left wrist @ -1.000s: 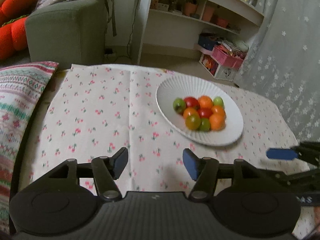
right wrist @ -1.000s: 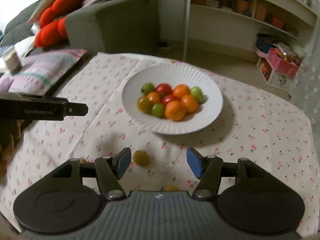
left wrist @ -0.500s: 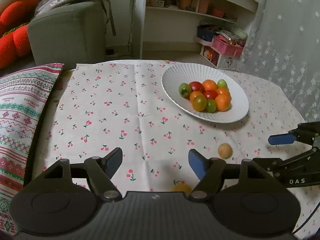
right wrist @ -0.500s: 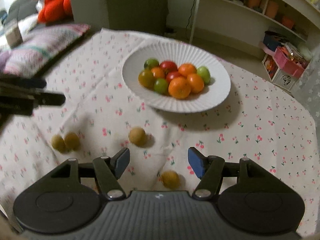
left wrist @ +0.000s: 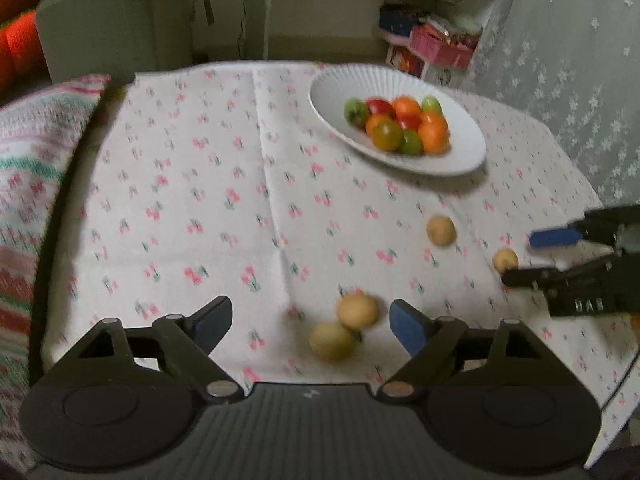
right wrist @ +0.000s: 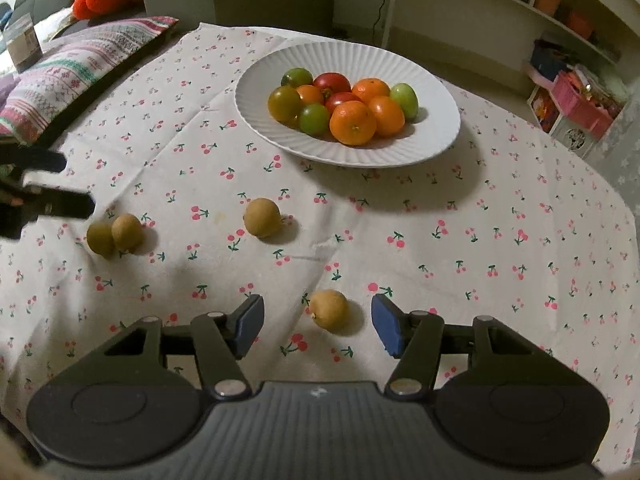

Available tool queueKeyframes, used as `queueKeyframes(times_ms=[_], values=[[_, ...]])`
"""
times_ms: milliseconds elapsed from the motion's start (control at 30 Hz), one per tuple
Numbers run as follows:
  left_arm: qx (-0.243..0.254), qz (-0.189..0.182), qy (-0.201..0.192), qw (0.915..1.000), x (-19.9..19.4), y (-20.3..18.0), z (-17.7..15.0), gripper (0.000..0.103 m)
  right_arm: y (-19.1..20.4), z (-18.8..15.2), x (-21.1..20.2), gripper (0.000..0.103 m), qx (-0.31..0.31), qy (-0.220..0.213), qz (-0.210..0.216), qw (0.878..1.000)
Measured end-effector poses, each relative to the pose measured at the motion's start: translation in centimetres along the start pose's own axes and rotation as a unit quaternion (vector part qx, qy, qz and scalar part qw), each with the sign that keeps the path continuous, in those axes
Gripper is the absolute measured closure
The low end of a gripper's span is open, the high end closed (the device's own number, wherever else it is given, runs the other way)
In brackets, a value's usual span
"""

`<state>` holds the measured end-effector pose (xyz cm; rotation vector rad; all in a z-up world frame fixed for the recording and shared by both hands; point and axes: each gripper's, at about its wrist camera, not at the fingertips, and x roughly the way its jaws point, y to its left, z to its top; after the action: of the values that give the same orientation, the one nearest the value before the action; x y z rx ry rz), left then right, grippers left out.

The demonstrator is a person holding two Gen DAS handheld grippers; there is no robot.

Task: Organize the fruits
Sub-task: 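Withdraw both tools toward the small brown fruits on the tablecloth, then grasp a brown fruit with the right tool while the left tool grasps another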

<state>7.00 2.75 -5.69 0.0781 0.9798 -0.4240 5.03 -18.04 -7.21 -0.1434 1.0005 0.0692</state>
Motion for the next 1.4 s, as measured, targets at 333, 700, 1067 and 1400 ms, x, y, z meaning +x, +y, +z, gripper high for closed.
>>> queueKeyframes(times_ms=[333, 700, 1067, 1400], values=[[0.043, -0.011, 0.026, 0.9987, 1.6, -1.3, -0.8, 0.039, -0.3, 0.0, 1.0, 0.058, 0.022, 0.018, 0.022, 0.999], [0.046, -0.02, 0.031, 0.9983, 2.1, -1.8, -0.9, 0.087, -1.4, 0.3, 1.2, 0.063, 0.041, 0.018, 0.02, 0.999], [0.049, -0.035, 0.025, 0.9979, 1.8, -2.1, -0.6, 0.087, -1.5, 0.2, 1.6, 0.081, 0.035, 0.027, 0.013, 0.999], [0.027, -0.049, 0.015, 0.9983, 1.1, -1.5, 0.1, 0.088, -1.9, 0.7, 0.6, 0.081, 0.037, 0.01, 0.011, 0.999]])
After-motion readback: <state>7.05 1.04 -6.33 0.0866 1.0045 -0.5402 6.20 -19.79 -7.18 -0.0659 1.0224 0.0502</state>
